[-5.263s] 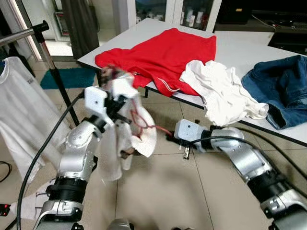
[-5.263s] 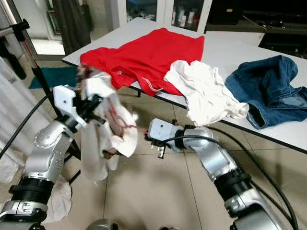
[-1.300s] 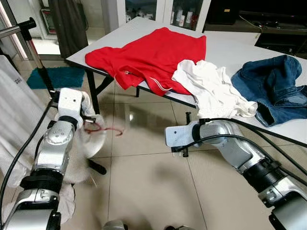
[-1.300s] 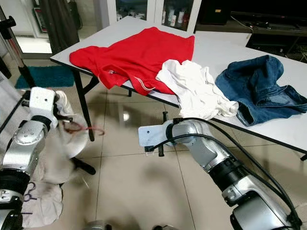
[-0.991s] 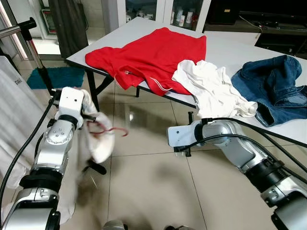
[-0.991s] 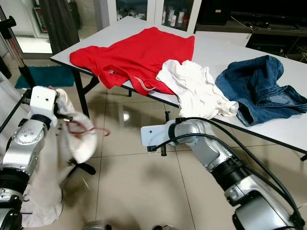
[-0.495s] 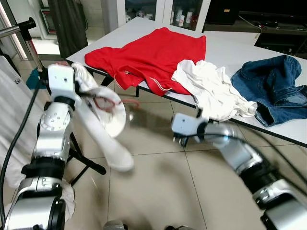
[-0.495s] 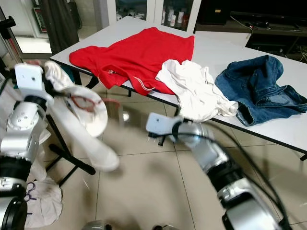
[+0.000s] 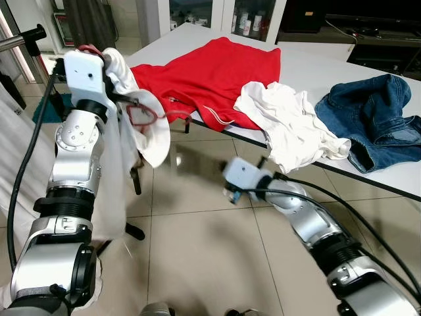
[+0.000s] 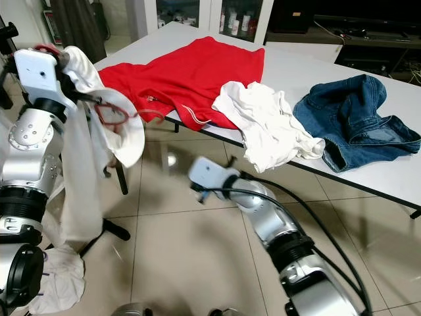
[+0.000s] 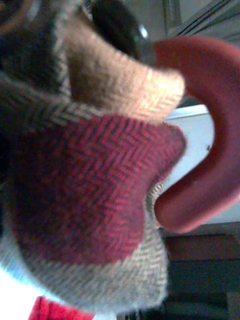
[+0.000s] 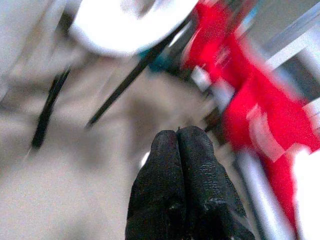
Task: Hang hanger
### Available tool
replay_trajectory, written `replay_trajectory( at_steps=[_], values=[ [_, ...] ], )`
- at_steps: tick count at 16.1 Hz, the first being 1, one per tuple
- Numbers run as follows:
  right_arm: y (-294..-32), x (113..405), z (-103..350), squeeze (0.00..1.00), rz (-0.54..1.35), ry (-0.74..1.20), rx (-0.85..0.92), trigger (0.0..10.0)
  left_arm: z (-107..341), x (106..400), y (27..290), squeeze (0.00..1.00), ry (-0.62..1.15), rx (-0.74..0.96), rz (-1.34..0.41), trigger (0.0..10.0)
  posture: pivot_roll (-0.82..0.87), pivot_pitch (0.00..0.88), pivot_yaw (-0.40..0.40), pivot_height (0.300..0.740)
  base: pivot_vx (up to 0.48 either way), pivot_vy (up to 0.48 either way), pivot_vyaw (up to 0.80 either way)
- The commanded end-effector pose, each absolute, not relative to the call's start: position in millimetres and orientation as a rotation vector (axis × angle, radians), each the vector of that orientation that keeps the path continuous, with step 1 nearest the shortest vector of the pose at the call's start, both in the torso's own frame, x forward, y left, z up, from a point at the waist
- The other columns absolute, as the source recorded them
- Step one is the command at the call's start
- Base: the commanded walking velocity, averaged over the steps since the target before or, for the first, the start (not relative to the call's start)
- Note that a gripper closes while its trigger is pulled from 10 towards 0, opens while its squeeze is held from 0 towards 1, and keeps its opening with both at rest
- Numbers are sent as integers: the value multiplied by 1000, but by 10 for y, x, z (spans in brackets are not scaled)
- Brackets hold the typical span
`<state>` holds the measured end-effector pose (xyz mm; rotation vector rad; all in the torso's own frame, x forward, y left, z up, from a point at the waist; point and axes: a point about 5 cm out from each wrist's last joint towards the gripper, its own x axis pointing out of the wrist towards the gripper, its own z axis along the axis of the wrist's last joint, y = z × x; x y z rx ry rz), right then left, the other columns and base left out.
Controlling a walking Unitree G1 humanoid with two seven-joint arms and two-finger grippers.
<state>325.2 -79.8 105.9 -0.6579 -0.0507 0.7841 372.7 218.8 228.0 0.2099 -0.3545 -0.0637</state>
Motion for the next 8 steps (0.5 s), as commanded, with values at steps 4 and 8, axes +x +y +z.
replay_trajectory(
  at_steps=[4,8],
  values=[
    [-888,3469,1702,0,683,-325,-713,10000,2433,3772,2079,0,-414,217,-110,10000,76,0,-46,740,0,0,0],
    [-787,3452,1727,1000,795,-357,-821,10000,2498,3805,1988,0,-438,225,-147,10000,75,0,-50,740,0,0,0]
  ],
)
